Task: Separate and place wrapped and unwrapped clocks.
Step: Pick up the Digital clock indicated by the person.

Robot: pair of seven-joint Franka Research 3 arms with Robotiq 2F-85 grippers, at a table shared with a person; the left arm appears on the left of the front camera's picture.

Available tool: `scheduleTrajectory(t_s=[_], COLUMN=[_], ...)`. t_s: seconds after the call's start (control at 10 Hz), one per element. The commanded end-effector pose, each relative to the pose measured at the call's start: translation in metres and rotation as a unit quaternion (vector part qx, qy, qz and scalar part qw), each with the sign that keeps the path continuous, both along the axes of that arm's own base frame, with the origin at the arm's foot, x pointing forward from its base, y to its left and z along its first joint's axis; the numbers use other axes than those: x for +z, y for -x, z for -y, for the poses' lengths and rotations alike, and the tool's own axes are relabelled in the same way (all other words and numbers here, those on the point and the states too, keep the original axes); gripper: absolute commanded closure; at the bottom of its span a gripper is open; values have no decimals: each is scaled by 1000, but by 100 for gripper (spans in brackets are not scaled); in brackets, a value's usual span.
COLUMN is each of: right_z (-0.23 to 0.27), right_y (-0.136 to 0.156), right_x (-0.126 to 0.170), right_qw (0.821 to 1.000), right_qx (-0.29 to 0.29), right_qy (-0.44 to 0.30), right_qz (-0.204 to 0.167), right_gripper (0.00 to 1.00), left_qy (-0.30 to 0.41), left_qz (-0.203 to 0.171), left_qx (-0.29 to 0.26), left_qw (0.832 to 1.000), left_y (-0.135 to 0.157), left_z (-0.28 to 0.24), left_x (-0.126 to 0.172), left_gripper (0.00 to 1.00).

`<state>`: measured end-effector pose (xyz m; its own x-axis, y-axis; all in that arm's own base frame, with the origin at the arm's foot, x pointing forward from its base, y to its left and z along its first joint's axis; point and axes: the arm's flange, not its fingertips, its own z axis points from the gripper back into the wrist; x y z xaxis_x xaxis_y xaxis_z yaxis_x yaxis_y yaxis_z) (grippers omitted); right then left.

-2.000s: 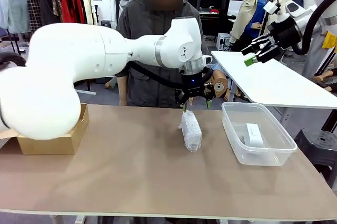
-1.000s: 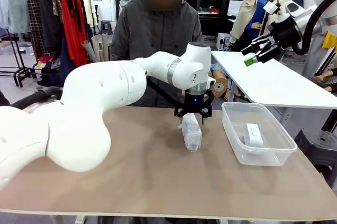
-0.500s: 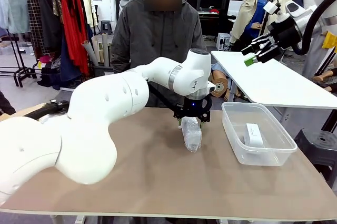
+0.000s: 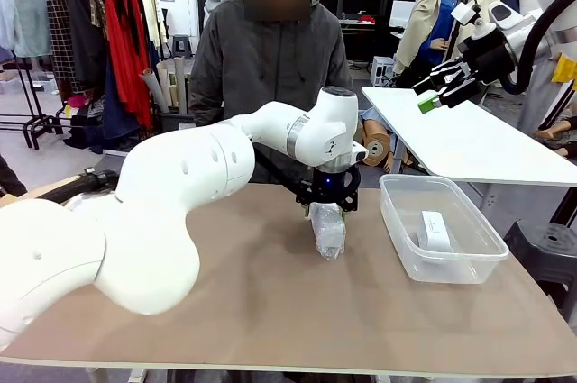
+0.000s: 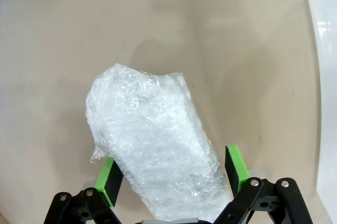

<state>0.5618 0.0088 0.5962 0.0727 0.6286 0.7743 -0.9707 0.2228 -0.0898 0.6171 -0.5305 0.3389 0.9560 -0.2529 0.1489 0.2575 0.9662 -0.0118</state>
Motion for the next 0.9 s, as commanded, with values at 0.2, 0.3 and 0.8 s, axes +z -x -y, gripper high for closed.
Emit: scheduleTrajectory(t_s=[0.2,0.3,0.8], right_z=[0,0,0], right_y=[2,2,2], right_x=[1,1,1], right_qw=[1000,1000,1000], right_qx=[2,2,2], right_qy=[-1,-1,-1], right_qz=[2,2,2], right_gripper=[0,0,0], left_qy=[0,-3,-18], left_qz=[0,-13,-23], left_qx=[-1,0,20], left_qw=[1000,1000,999], left_y=[1,1,10], left_z=[1,3,-5], left_x=[0,-3,7], left_gripper=[0,20,100])
